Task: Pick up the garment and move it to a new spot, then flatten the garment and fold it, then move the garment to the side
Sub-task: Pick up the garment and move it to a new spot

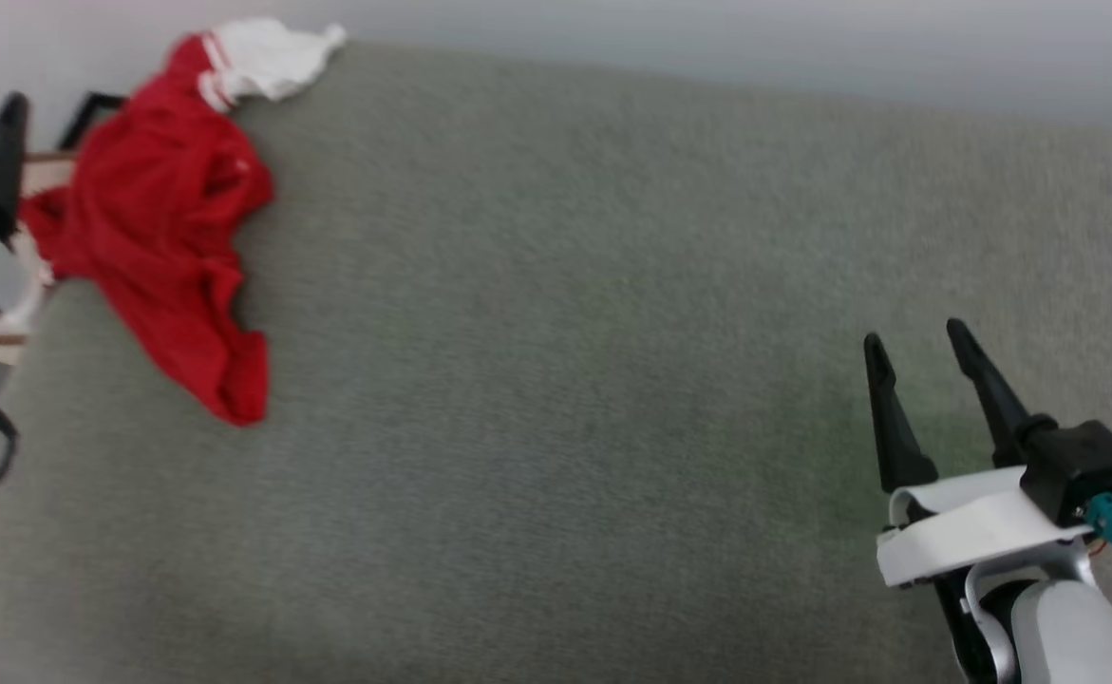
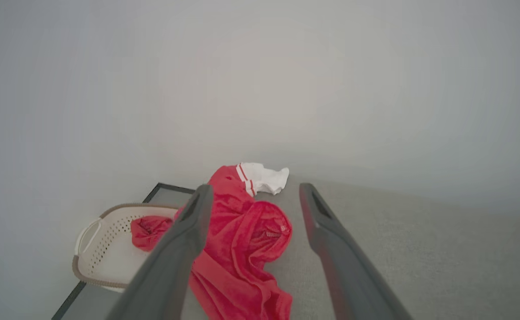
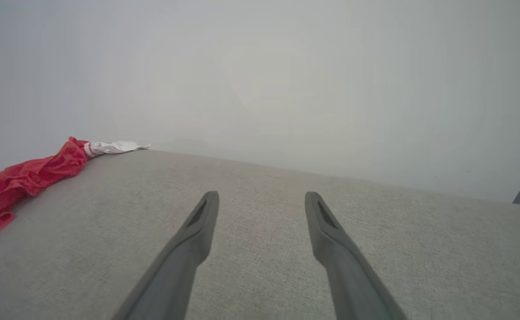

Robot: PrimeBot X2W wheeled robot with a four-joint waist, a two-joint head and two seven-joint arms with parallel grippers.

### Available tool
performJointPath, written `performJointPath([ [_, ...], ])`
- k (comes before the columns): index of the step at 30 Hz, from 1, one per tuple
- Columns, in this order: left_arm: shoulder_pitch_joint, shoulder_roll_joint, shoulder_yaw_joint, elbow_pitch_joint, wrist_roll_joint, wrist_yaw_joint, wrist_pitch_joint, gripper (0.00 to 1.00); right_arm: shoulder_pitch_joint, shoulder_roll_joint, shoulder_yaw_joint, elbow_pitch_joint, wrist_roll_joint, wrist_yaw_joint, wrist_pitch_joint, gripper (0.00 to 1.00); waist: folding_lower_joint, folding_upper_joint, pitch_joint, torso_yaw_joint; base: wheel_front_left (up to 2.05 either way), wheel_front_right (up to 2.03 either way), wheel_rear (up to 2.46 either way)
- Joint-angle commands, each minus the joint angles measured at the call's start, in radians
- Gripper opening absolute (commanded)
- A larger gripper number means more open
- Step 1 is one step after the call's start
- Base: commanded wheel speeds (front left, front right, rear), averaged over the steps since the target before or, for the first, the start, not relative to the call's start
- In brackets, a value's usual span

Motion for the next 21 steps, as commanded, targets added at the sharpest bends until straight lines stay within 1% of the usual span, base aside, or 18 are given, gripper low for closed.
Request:
performJointPath([
  [1, -0.042, 0.023, 0.005, 0.036, -0.012, -0.002, 0.037, 1.0, -0.025, -0.001, 0.004, -0.02, -0.009, 0.0, 0.005, 1.0, 0.0, 0.0, 0.152, -0.122, 0.0, 0.0, 0.0],
  [5, -0.124, 0.055, 0.012, 0.142, -0.04, 0.007, 0.121, 1.0, -0.04, -0.004, 0.0, -0.059, -0.014, 0.0, 0.017, 1.0, 0.0, 0.0, 0.202, -0.15, 0.0, 0.0, 0.0],
  [7, -0.157, 0.077, 0.005, 0.19, -0.032, 0.016, 0.152, 1.0, -0.042, -0.007, 0.0, -0.082, -0.013, 0.0, 0.026, 1.0, 0.0, 0.0, 0.225, -0.162, 0.0, 0.0, 0.0],
  [13, -0.248, 0.109, -0.018, 0.343, -0.023, 0.038, 0.24, 1.0, -0.056, -0.024, -0.006, -0.156, -0.005, 0.0, 0.061, 1.0, 0.0, 0.0, 0.289, -0.19, 0.0, 0.0, 0.0],
  [17, -0.297, 0.114, -0.029, 0.435, -0.02, 0.058, 0.276, 1.0, -0.051, -0.031, -0.014, -0.203, -0.005, 0.0, 0.086, 1.0, 0.0, 0.0, 0.321, -0.204, 0.0, 0.0, 0.0],
  [21, -0.337, 0.114, -0.043, 0.509, -0.015, 0.065, 0.298, 1.0, -0.044, -0.034, -0.02, -0.244, -0.003, 0.0, 0.107, 1.0, 0.0, 0.0, 0.342, -0.212, 0.0, 0.0, 0.0],
])
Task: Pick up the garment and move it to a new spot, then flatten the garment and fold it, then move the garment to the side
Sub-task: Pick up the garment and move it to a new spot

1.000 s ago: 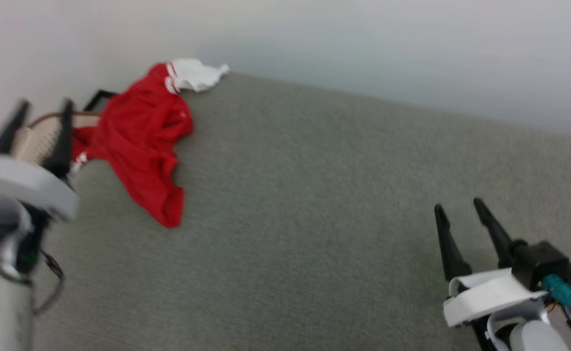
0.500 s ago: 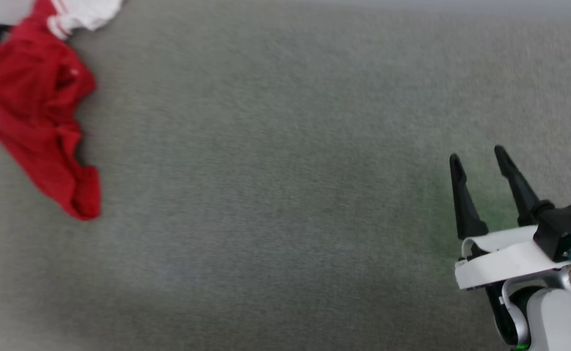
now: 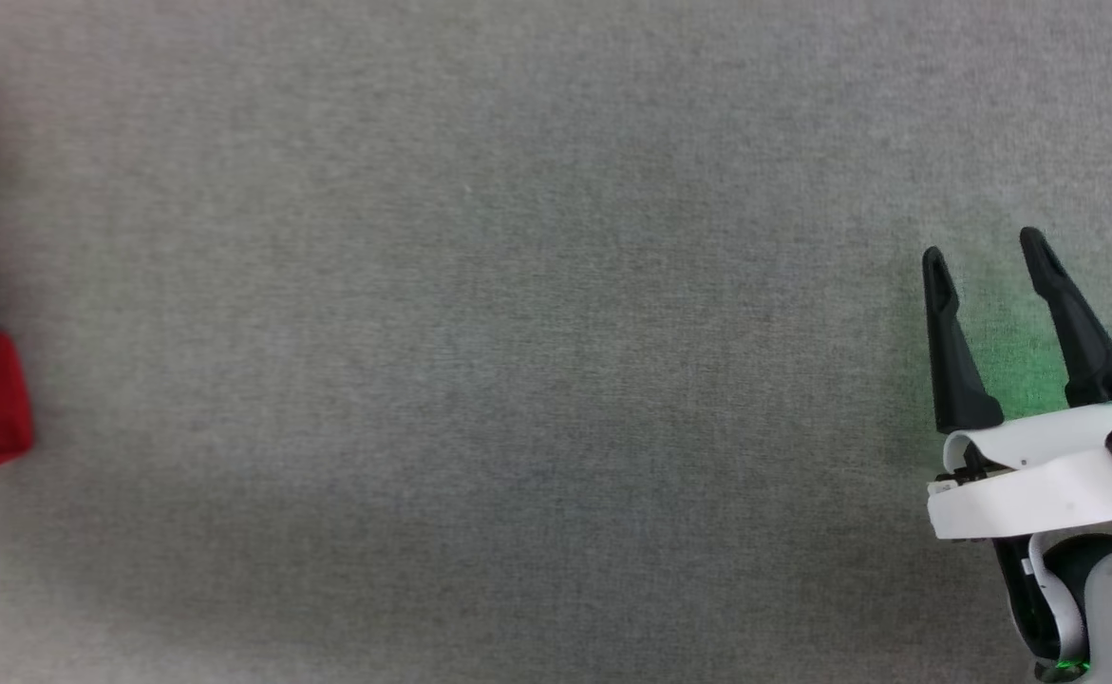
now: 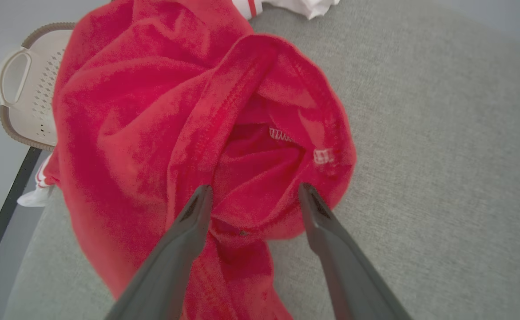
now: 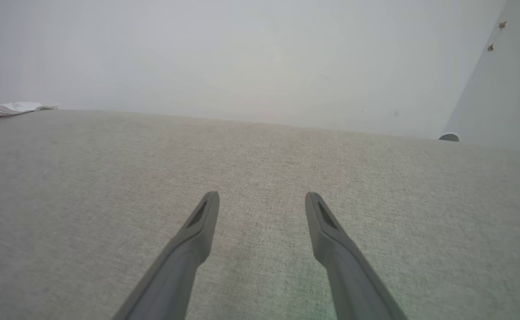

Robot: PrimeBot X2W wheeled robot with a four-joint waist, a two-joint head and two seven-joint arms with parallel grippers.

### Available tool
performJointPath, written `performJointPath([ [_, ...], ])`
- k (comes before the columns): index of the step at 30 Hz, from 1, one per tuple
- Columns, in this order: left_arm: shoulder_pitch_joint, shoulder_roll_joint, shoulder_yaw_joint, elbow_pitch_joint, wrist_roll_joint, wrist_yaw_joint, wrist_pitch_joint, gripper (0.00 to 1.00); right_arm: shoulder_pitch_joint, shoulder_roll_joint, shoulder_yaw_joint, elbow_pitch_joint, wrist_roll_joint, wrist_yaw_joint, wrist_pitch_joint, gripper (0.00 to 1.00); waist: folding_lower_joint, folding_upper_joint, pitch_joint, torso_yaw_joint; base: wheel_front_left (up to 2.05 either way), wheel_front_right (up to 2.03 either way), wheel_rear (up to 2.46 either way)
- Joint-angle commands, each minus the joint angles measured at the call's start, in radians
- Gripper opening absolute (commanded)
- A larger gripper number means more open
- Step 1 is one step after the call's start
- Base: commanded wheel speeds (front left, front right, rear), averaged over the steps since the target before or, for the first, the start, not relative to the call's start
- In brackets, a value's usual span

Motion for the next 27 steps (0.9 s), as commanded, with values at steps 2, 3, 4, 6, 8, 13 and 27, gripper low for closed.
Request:
performJointPath([
  [2, -0.022, 0.0, -0.011, 0.037, 0.011, 0.006, 0.007, 1.0, -0.005, -0.001, -0.004, -0.02, 0.003, 0.0, 0.012, 1.0, -0.0001, 0.0, 0.039, -0.029, 0.0, 0.0, 0.0],
  [3, -0.03, 0.001, -0.015, 0.053, 0.013, 0.006, 0.008, 1.0, -0.005, -0.001, -0.004, -0.026, 0.002, 0.0, 0.016, 1.0, -0.0001, 0.0, 0.041, -0.03, 0.0, 0.0, 0.0],
  [4, -0.039, 0.001, -0.021, 0.065, 0.016, 0.004, 0.008, 1.0, -0.005, 0.0, -0.004, -0.032, 0.002, 0.0, 0.021, 1.0, -0.0001, 0.0, 0.043, -0.03, 0.0, 0.0, 0.0],
  [6, -0.053, -0.003, -0.029, 0.096, 0.016, -0.002, 0.009, 1.0, -0.006, 0.0, -0.002, -0.043, -0.001, 0.0, 0.031, 1.0, -0.0001, 0.0, 0.048, -0.03, 0.0, 0.0, 0.0],
  [8, -0.06, -0.01, -0.04, 0.124, 0.021, -0.005, 0.01, 1.0, -0.01, 0.0, -0.005, -0.054, -0.003, 0.0, 0.04, 1.0, -0.0001, 0.0, 0.052, -0.029, 0.0, 0.0, 0.0],
  [13, -0.078, -0.026, -0.054, 0.175, 0.02, -0.014, 0.004, 0.33, -0.017, -0.001, -0.003, -0.069, -0.004, 0.0, 0.058, 1.0, -0.0001, 0.0, 0.052, -0.026, 0.0, 0.0, 0.0],
  [27, -0.159, 0.002, -0.088, 0.211, 0.049, -0.043, -0.189, 0.0, 0.028, 0.008, -0.005, -0.025, 0.021, 0.0, 0.047, 1.0, -0.0001, 0.0, -0.066, 0.012, 0.0, 0.0, 0.0],
])
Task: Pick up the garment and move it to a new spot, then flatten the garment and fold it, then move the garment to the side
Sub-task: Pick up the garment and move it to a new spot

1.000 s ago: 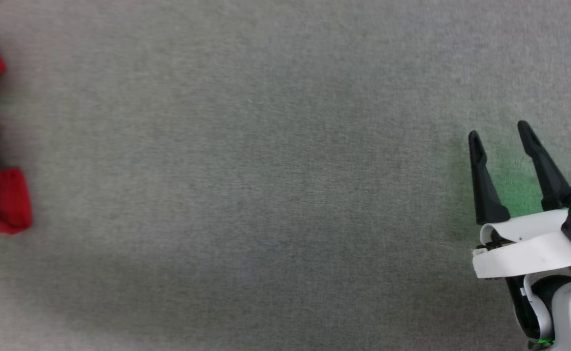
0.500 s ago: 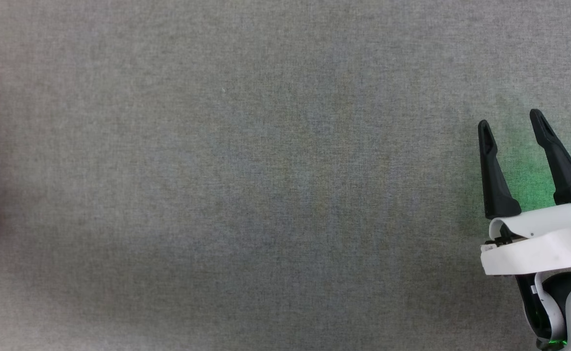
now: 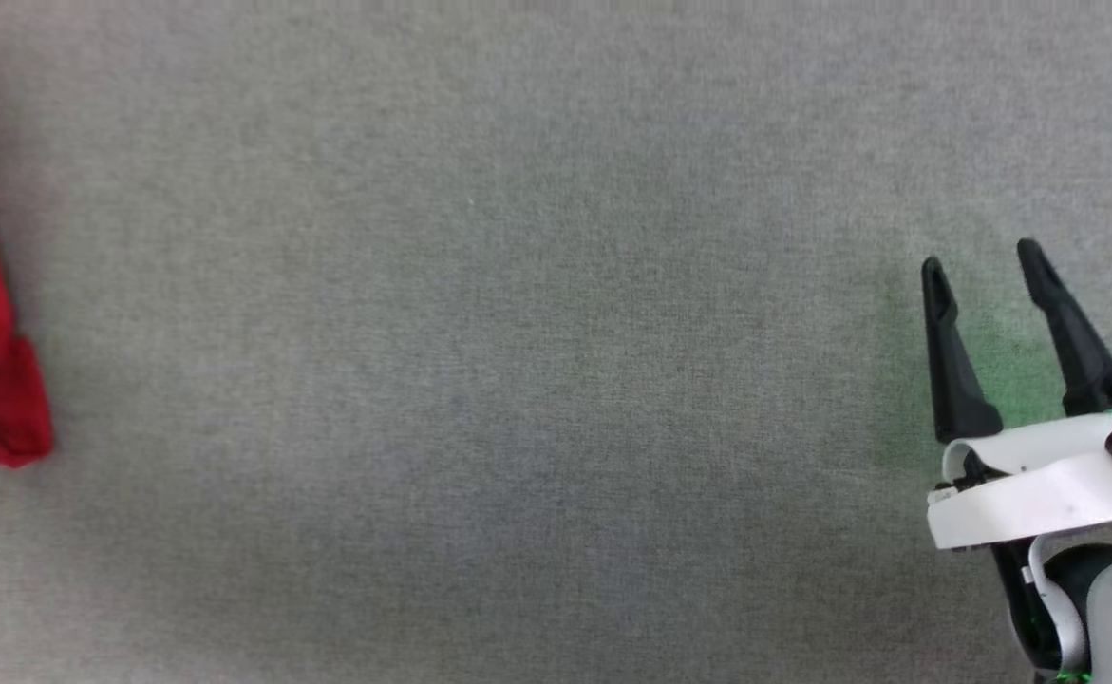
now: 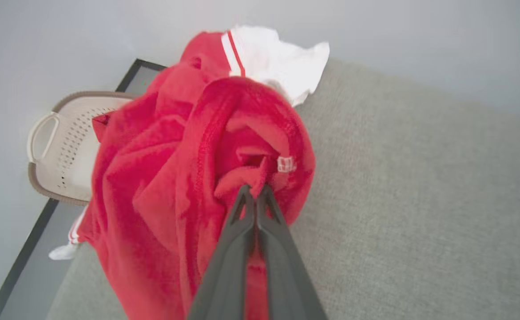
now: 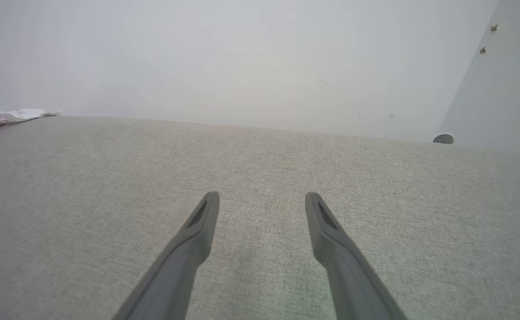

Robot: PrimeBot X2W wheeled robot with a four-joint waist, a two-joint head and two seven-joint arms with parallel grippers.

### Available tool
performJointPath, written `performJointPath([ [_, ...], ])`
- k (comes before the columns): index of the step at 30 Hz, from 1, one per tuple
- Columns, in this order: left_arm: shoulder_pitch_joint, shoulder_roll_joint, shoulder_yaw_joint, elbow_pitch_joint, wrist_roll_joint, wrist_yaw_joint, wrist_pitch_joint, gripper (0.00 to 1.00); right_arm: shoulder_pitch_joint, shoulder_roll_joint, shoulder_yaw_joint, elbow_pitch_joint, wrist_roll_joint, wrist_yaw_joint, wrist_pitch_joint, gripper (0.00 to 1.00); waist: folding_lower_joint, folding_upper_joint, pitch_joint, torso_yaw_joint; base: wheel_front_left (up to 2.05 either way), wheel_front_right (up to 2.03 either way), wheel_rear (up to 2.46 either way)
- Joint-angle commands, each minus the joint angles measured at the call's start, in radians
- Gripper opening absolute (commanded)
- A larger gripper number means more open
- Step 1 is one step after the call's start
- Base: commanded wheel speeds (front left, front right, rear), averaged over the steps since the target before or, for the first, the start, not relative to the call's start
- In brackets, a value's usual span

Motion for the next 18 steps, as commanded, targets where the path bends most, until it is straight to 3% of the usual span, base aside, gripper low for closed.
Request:
performJointPath([
  [1, -0.013, 0.009, -0.005, -0.004, 0.009, -0.005, -0.026, 0.0, 0.017, 0.005, 0.005, 0.01, 0.01, 0.0, -0.008, 1.0, 0.0, 0.0, -0.053, 0.018, 0.0, 0.0, 0.0],
  [18, -0.167, 0.05, -0.118, -0.089, 0.118, -0.017, -0.295, 0.0, 0.078, 0.026, 0.029, 0.121, 0.051, 0.0, -0.063, 1.0, 0.0, 0.0, -0.266, 0.027, 0.0, 0.0, 0.0],
])
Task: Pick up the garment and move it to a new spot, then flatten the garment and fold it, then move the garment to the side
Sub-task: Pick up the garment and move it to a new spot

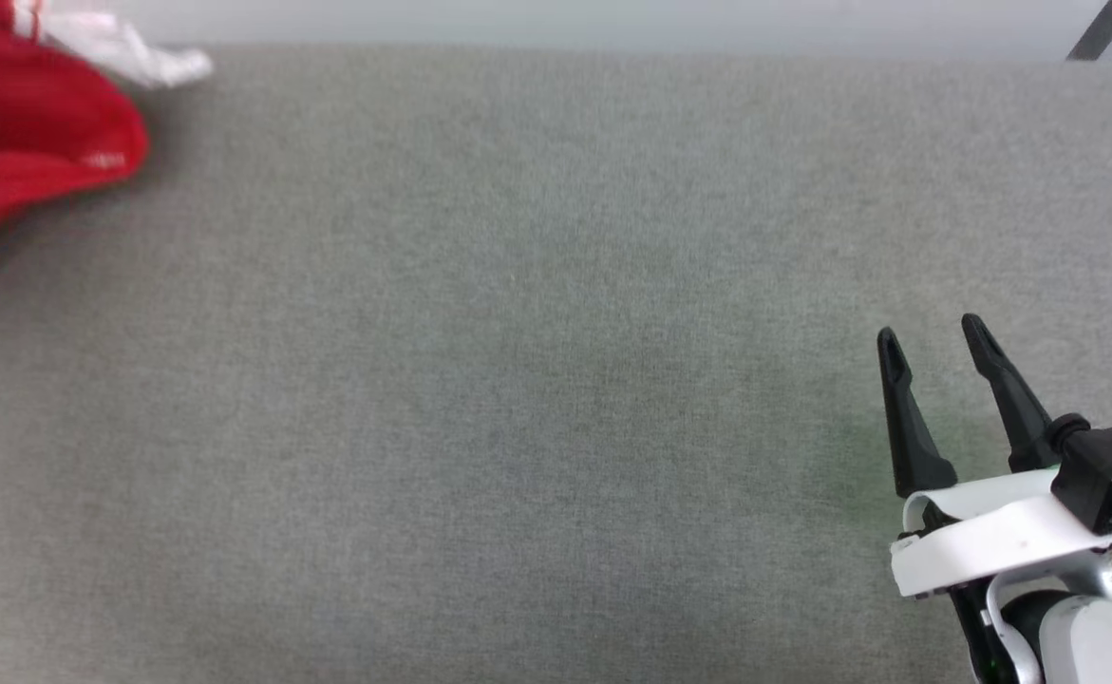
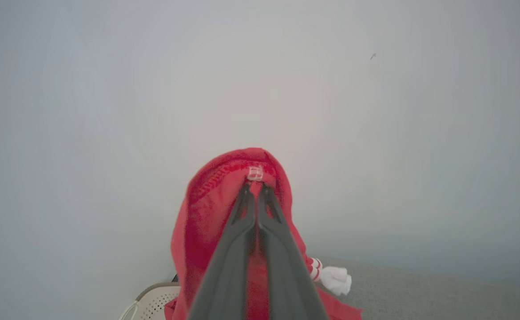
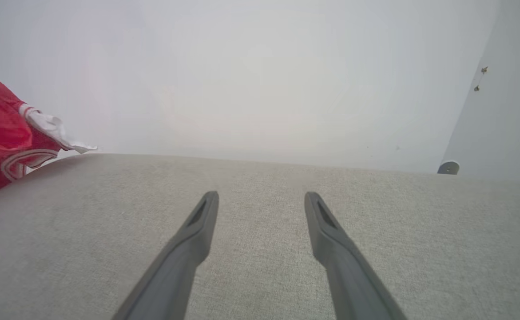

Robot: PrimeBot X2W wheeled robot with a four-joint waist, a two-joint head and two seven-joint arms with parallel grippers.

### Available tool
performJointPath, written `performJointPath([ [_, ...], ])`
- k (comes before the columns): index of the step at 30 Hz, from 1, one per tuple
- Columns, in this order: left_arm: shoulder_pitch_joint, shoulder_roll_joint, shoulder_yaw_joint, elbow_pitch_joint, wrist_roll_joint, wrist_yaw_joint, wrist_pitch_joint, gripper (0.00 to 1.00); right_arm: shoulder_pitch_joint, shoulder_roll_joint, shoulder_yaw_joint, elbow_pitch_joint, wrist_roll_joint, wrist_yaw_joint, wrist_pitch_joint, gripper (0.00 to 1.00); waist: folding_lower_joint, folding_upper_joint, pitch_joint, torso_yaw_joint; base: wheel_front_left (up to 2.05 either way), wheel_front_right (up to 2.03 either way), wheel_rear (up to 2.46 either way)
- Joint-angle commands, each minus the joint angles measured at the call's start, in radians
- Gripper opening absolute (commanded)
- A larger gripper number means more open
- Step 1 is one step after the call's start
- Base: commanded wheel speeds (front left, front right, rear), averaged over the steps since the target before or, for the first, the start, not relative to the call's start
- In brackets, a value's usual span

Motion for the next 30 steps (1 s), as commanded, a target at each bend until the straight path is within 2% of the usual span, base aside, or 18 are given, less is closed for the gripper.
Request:
performJointPath([
  [1, -0.025, -0.004, -0.01, -0.009, 0.011, 0.0, -0.026, 0.0, 0.02, 0.004, 0.003, 0.011, 0.007, 0.0, -0.01, 1.0, 0.0, 0.0, -0.057, 0.001, 0.0, 0.0, 0.0],
  [7, -0.086, -0.024, -0.04, -0.027, 0.04, 0.024, -0.068, 0.0, 0.04, 0.005, 0.005, 0.036, 0.035, 0.0, -0.033, 1.0, 0.0, 0.0, -0.111, -0.002, 0.0, 0.0, 0.0],
  [12, -0.124, -0.052, -0.065, -0.037, 0.046, 0.019, -0.061, 0.0, 0.055, 0.005, -0.003, 0.048, 0.053, 0.0, -0.05, 1.0, 0.0, 0.0, -0.144, -0.002, 0.0, 0.0, 0.0],
  [22, -0.175, -0.132, -0.11, -0.096, 0.02, 0.004, -0.008, 0.0, 0.065, 0.005, -0.044, 0.062, 0.066, 0.0, -0.077, 1.0, 0.0, 0.0, -0.188, -0.018, 0.0, 0.0, 0.0],
  [30, -0.155, -0.162, -0.138, -0.173, -0.011, -0.001, 0.067, 0.0, 0.062, 0.004, -0.09, 0.08, 0.063, 0.0, -0.096, 1.0, 0.0, 0.0, -0.201, -0.068, 0.0, 0.0, 0.0],
])
